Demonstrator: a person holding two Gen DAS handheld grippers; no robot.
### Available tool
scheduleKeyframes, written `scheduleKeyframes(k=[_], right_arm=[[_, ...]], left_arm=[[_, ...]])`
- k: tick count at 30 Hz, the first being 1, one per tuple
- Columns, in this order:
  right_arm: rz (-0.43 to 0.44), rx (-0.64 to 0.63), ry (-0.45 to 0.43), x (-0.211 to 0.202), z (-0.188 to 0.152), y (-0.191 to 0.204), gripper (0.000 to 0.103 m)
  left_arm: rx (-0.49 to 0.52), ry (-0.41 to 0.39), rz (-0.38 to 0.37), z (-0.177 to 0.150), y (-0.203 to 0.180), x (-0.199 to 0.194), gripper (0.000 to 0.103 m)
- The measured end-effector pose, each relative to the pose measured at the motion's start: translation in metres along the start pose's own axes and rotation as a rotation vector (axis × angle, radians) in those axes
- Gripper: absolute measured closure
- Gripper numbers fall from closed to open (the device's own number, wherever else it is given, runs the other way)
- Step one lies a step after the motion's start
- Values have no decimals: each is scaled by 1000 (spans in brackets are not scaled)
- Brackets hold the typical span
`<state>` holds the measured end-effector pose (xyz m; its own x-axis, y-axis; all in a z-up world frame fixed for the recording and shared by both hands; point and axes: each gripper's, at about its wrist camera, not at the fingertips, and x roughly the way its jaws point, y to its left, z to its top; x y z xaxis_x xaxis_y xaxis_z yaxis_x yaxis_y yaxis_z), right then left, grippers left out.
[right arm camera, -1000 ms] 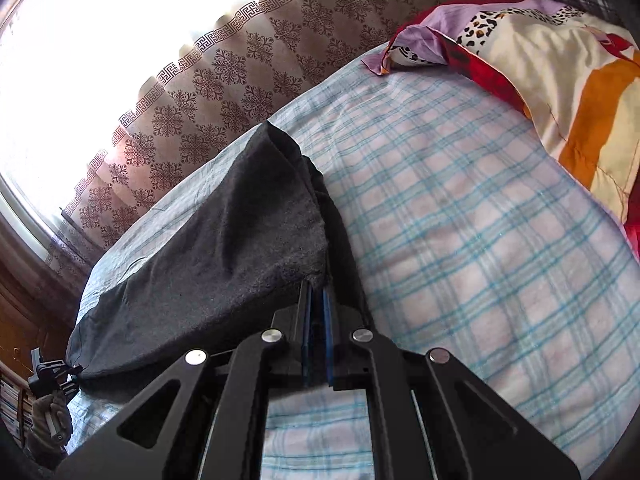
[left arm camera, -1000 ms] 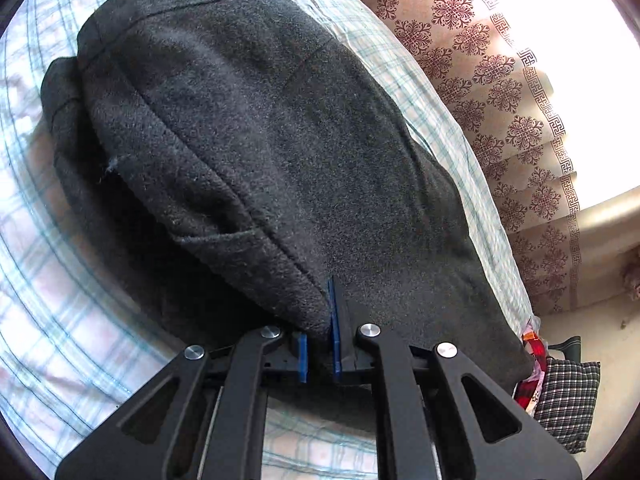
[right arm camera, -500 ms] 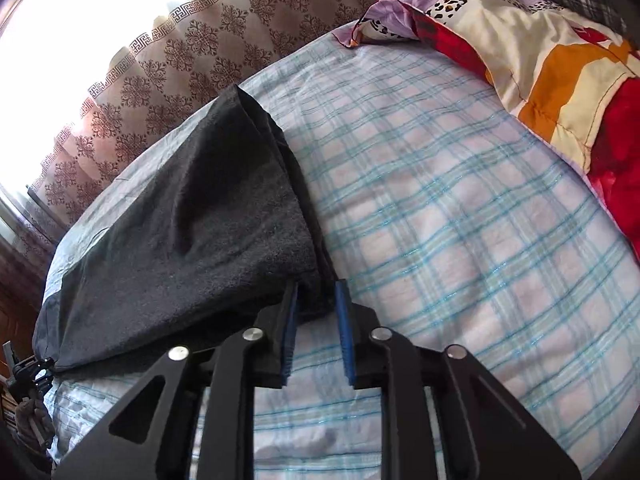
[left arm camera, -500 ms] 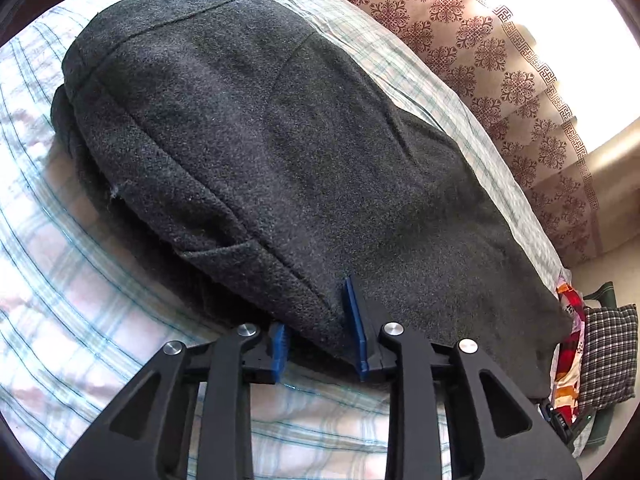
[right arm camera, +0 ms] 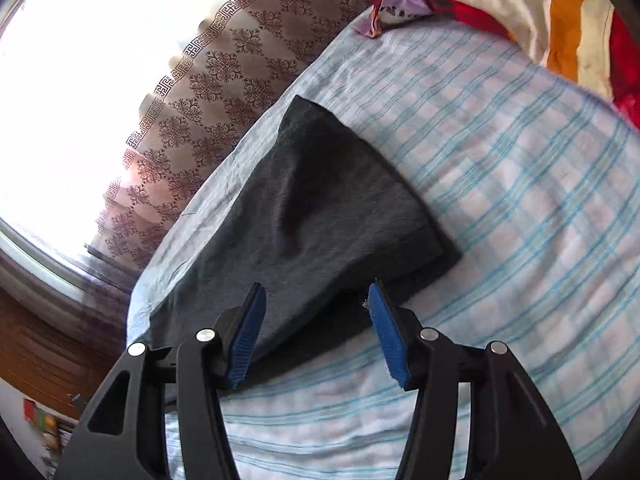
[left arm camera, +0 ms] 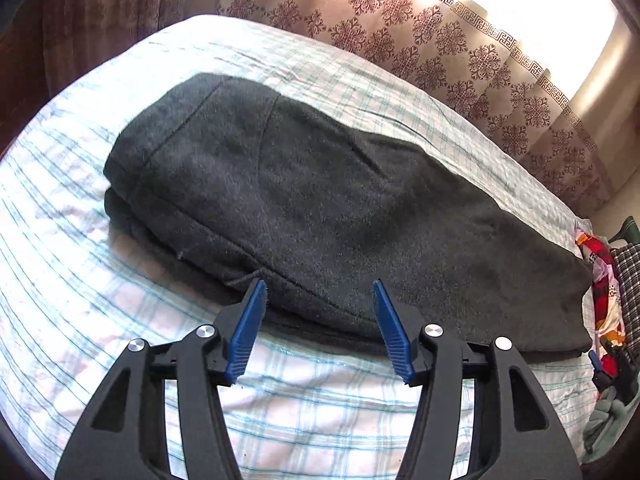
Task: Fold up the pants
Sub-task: 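Open both tools to release the folded trousers, then move both open tools over the folded trousers toward the other end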
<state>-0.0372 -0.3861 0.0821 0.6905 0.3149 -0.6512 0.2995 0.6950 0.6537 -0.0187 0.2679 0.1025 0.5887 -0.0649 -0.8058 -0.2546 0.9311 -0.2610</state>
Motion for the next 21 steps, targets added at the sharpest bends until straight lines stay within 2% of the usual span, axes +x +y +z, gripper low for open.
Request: scheduleKeyframes(k=[2,5,7,11,12,14,15,16,19,21], right_arm=[[-23,77,25,14,2,-4,49],[-22,204,57,33,3,-18,48],[-35,249,58,42,5,-23,48],[-39,262,23,50,13,-24,48],[-46,252,20,52,15,-23,50],[-91,217,15,54,20,-18,65],[-129,179,-1,53,21,-14,83],[-169,143,-16,52,23,-10,94],[-246,-8,-100,34,20,14,96],[-302,-54,-112,31,15,19,97]], left_arm=[[44,-33,15,9,-6,0,41],[111,-76,36,24,-18,7,29],[131,-72,33,31,-23,18,28],[174,-27,52,34,-35,48,28],[185,-13,59,32,-36,54,28],[184,19,60,28,-37,66,28],[179,30,66,26,-35,70,28],[172,38,68,24,-32,74,28],[184,35,61,19,-29,76,28],[204,38,66,17,-29,76,28]])
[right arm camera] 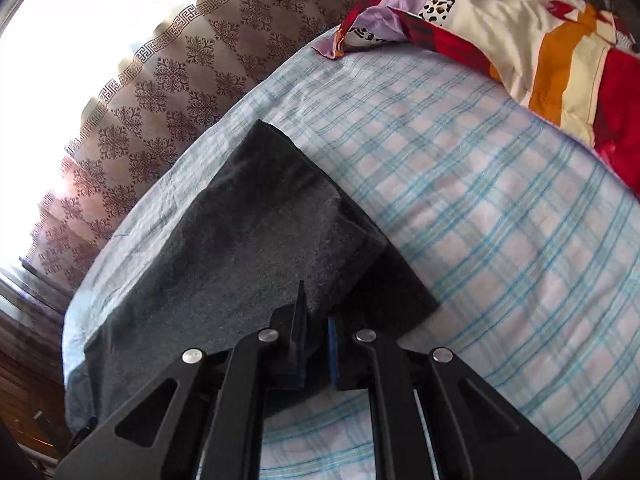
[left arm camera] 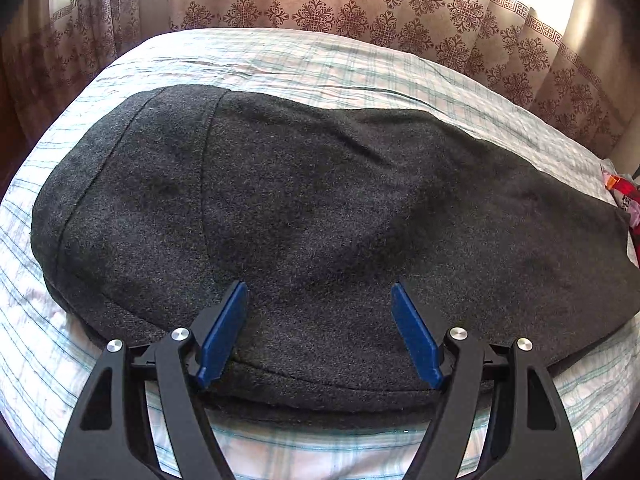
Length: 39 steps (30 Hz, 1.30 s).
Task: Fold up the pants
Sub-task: 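Move both open tools over the folded trousers toward the other end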
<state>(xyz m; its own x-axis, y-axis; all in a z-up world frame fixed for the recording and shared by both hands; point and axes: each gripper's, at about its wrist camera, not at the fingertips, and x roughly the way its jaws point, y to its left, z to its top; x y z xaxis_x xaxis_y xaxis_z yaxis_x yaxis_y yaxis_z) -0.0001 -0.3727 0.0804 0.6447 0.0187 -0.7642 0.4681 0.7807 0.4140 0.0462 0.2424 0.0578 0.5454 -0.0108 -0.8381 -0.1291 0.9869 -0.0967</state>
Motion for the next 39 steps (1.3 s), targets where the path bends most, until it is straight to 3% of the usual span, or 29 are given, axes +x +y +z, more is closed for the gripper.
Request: scheduleKeyframes(k=[3,6,9,11,13,14,16,20,22,24,25,27,30,31,34,39], right_arm=[[-63,-20,37,17,-17,-17,97],[-32,8,31,20,-26,-33,98],[-46,15,29,12,-20,-31,90],[-139,-47,-35,-2,-14,-14,79],[-276,-151,-131,-19,-10,9,60],[-347,-198,-185,-26,-8,22,59],[-385,-309,-261,-33,-6,48,58],[-267,-461,-190,-1,-11,86,58],[-272,-460,-110,22,-15,81,58],[-323,-431,-24,44,-20,57,58],[-304,-423,0,48,-25,43,58],[-267,-418,-8,43,-28,33,59],[-346,-442,0,42,-23,49,59],[-354,-459,-18,41,-21,62,59],[-260,-557,-72,37,-23,121,59],[58,-696,-3,65,-42,266,59]], left_arm=[[25,5,4,-2,-2,2,28],[64,9,13,-5,-4,5,28],[71,19,22,-2,-8,3,27],[47,14,11,2,-8,-3,27],[31,-19,-1,9,-9,-11,26],[31,-39,5,13,-9,-15,25],[25,-60,15,21,-8,-17,19],[-18,-33,59,30,2,0,19],[-32,-7,85,24,13,10,19],[10,-7,111,14,17,12,19],[37,-15,106,10,17,11,19],[52,-22,93,6,20,8,19],[23,-20,61,10,25,1,19],[8,-27,56,13,27,-2,19],[-13,-64,68,24,37,-11,18],[-47,-29,79,26,62,-3,18]])
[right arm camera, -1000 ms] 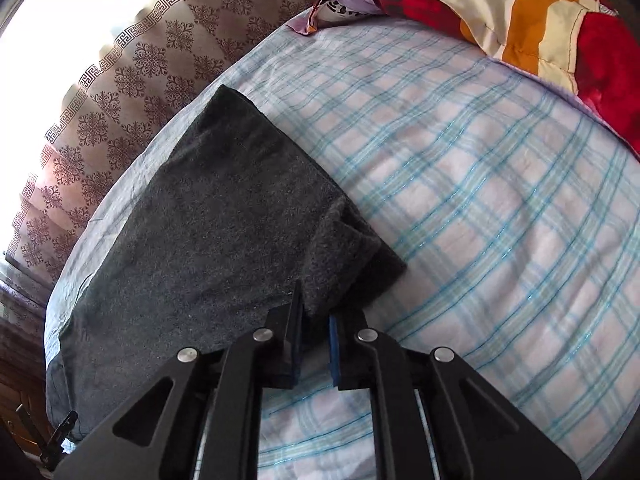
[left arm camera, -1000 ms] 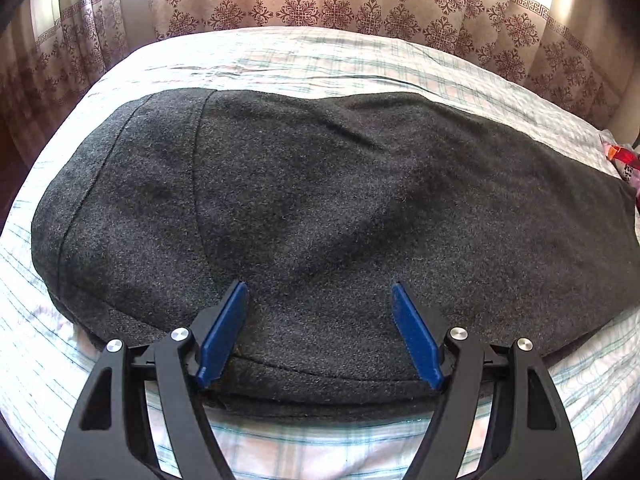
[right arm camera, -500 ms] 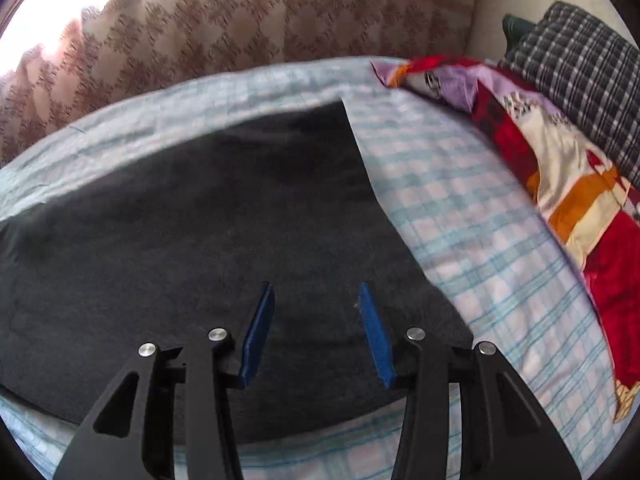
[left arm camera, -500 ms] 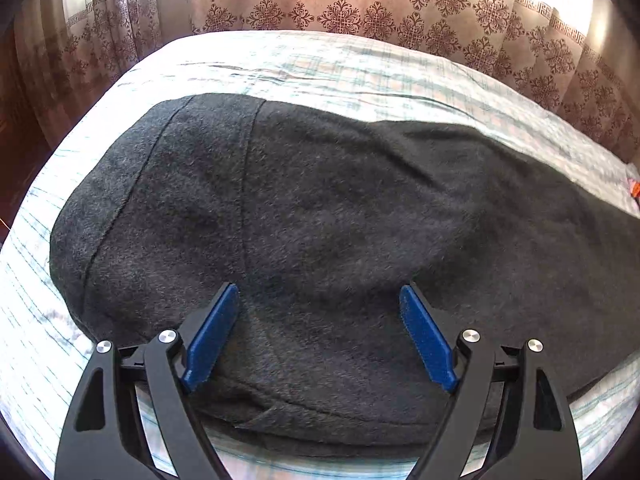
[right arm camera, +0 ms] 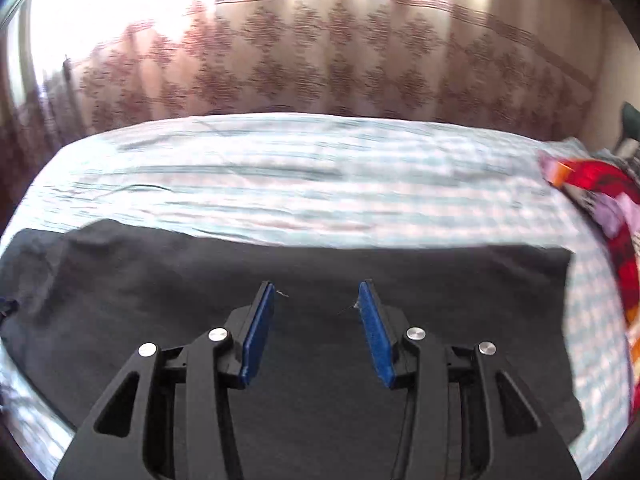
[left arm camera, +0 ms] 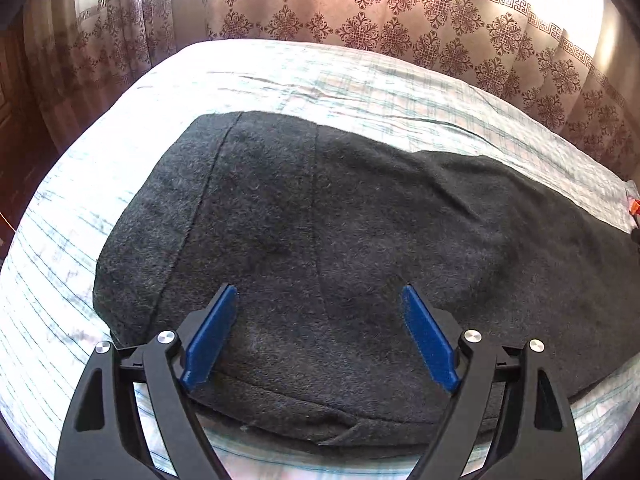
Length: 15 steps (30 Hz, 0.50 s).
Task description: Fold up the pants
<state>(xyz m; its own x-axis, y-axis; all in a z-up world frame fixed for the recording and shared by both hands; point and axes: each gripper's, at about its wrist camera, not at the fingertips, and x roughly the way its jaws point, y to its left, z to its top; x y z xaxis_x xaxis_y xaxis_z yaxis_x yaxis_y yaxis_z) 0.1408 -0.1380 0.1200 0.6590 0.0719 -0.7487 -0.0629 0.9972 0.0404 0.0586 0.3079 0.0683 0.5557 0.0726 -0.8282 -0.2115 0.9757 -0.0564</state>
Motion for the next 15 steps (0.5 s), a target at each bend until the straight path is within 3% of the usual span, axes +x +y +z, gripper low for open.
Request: scheduleKeyframes(k=[4,8,11,15], right_arm=[[213,-84,39,41,47,109,58],[363,-168,138,80,48,202,59],[356,-182,255,122,35,237,58],[285,-169,264,166,40,243,47]], left_arm=[[57,2,2,-19,2,1,18],[75,-4,-7,-31,5,1,18],[69,-6,-24,-34,9,1,18],[68,-9,-43,-40,13,0,18]])
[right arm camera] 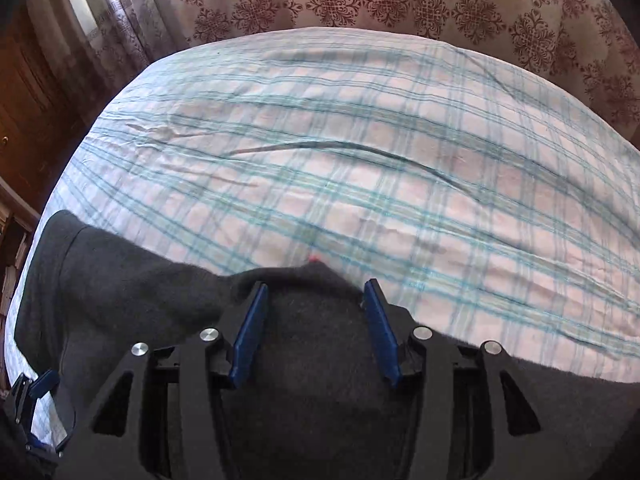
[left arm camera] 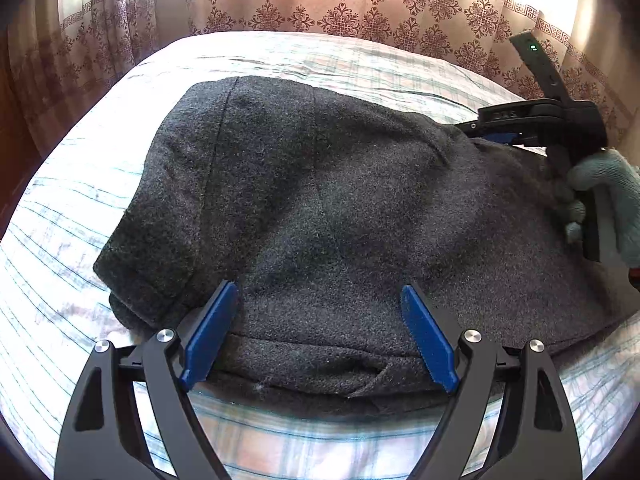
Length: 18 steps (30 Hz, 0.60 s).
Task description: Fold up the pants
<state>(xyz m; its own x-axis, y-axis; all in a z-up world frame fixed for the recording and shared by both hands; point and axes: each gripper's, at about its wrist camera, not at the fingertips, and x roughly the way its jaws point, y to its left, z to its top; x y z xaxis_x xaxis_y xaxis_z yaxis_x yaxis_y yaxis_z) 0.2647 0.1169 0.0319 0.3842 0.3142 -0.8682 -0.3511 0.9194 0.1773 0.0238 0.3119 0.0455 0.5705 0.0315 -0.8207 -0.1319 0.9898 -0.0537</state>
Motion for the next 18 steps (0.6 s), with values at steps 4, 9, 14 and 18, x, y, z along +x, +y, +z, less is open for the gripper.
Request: scheduleKeyframes(k=[4,9,14,18], right_arm=[[-36,-24,-5,6,6,3,46],[-45,-98,-146,-53,-14,23,47],[72,-199,-114,-84,-74,62,47],[79,-254,-24,-77,-126,79,45]], left_arm=[[-1,2,-3,2,0,-1,18],[-91,-14,-67,22,16,-20,18],[-56,-5,-45,21,25,-29,18],[25,20,11,5,15,-20,18]])
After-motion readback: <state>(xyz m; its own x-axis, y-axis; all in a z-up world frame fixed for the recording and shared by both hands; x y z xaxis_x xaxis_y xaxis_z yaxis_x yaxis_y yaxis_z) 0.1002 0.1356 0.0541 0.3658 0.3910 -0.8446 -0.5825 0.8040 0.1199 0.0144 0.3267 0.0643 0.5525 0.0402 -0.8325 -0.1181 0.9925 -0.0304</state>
